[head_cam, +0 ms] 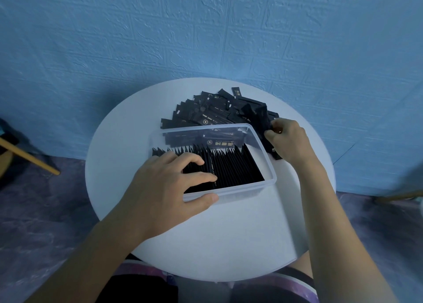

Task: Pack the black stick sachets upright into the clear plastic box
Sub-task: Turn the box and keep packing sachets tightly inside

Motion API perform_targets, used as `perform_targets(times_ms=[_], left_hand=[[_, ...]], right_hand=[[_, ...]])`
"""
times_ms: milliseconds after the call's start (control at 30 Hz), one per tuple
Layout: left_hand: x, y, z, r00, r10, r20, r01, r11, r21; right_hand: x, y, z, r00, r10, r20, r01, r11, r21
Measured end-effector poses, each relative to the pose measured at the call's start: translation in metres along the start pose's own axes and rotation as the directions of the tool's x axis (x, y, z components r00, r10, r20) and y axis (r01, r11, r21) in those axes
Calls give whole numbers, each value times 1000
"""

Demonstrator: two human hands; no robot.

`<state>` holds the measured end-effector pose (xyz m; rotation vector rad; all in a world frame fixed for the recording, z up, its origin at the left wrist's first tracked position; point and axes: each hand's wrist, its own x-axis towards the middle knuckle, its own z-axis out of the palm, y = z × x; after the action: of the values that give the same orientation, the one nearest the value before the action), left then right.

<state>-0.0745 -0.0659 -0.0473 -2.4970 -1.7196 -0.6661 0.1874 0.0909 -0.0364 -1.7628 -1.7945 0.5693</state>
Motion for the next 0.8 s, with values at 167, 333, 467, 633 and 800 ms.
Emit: perform_targets(times_ms=[167,333,467,633,800], left_hand=[[0,1,-1,1000,1,2,-1,1000,0],[0,0,-1,1000,-7,9,7,1000,9],[-1,0,-1,1000,-5,9,5,1000,3],[0,-1,1,1000,-4,-10,4,1000,7],[-1,-1,1,1000,-6,-4,6,1000,-6]], right_hand=[[-1,-6,-8,997,-60,-43,63,994,86],[-9,-24,-23,984,-151,-96,167,969,184],[-26,-47,-34,977,-203,-62,213,934,286],[-52,-66,-24,959,-216,181,159,945,286],[-72,-74,-2,923,-46,382,40,999,25]])
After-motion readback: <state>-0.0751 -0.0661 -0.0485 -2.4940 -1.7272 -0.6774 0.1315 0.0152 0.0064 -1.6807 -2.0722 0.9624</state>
